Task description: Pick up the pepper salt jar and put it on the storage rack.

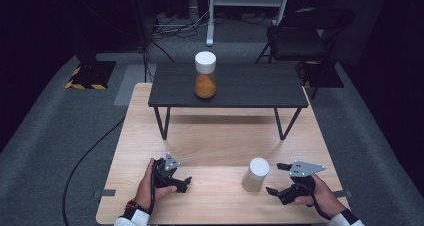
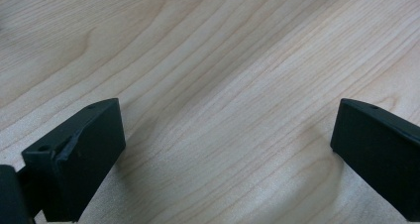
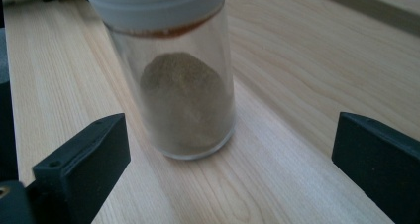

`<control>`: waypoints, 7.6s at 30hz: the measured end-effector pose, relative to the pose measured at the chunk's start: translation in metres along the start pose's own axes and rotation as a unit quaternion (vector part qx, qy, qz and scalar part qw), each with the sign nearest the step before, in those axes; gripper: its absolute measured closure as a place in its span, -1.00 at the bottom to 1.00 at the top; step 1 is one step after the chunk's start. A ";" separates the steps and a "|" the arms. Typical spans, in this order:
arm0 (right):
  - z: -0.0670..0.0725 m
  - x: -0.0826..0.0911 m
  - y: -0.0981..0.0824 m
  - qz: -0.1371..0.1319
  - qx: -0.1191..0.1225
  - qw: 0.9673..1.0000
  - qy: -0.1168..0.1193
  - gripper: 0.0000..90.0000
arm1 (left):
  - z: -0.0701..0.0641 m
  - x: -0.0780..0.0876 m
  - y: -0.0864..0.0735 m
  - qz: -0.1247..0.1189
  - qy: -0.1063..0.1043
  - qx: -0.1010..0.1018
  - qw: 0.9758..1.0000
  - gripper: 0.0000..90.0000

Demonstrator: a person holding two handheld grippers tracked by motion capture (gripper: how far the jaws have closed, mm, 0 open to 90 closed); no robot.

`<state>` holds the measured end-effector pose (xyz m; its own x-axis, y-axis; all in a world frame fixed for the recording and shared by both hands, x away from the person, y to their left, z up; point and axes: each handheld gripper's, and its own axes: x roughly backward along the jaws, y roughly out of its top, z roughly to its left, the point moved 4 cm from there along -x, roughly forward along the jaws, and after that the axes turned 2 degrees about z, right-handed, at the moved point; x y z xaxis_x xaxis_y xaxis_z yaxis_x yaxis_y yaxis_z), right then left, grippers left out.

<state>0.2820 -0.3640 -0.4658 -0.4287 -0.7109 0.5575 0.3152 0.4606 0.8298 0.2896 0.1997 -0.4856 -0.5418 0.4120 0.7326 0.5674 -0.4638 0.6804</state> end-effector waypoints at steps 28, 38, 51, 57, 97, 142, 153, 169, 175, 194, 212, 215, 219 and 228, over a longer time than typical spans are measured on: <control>0.020 -0.026 0.015 -0.058 -0.011 0.998 0.014 -0.73 | 0.000 0.000 0.000 0.000 0.000 -0.001 1.000 -0.99; 0.021 -0.026 0.012 -0.084 0.018 0.996 0.013 -0.27 | 0.000 0.000 0.000 0.000 0.000 0.000 1.000 -0.99; 0.026 -0.024 0.014 -0.082 0.034 0.996 0.000 -0.23 | 0.000 0.000 0.000 0.001 0.001 0.000 1.000 -0.99; 0.028 -0.023 0.015 -0.085 0.030 0.996 -0.010 -0.23 | 0.000 0.000 0.000 0.001 0.001 0.000 1.000 -0.99; 0.031 0.009 0.078 -0.140 -0.002 0.983 -0.115 -0.23 | -0.001 0.000 0.001 0.000 0.001 0.000 1.000 -0.99; 0.030 0.029 0.175 -0.161 -0.003 0.971 -0.175 -0.23 | -0.001 0.000 0.001 0.000 0.001 0.000 1.000 -0.99; 0.032 0.030 0.191 -0.169 0.007 0.969 -0.182 -0.23 | -0.001 0.000 0.001 0.000 0.001 0.000 1.000 -0.99; 0.028 0.023 0.211 -0.187 0.013 0.964 -0.188 -0.23 | -0.001 0.000 0.001 0.000 0.001 -0.001 1.000 -0.99; 0.025 0.019 0.215 -0.194 0.006 0.962 -0.192 -0.23 | -0.002 0.000 0.001 0.000 0.003 -0.001 1.000 -0.99; 0.012 0.007 0.229 -0.202 -0.005 0.958 -0.204 -0.23 | -0.002 0.000 0.000 0.001 0.000 -0.003 1.000 -0.99; -0.007 -0.013 0.237 -0.205 -0.013 0.953 -0.223 -0.23 | -0.002 0.000 0.000 0.001 0.000 -0.002 1.000 -0.99; -0.010 -0.017 0.236 -0.208 -0.015 0.952 -0.223 -0.23 | -0.002 0.000 0.001 0.002 0.000 -0.003 1.000 -0.99; -0.013 -0.022 0.239 -0.207 -0.015 0.953 -0.223 -0.23 | -0.002 0.000 0.001 0.002 0.000 -0.002 1.000 -0.99; -0.018 -0.031 0.240 -0.209 -0.020 0.953 -0.220 -0.23 | -0.001 0.000 0.000 0.001 -0.001 -0.004 1.000 -0.99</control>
<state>0.3861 -0.2414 -0.2842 -0.8341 -0.5329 0.1422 0.0665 0.1587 0.9851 0.2888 0.1984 -0.4852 -0.5391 0.4125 0.7343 0.5634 -0.4714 0.6785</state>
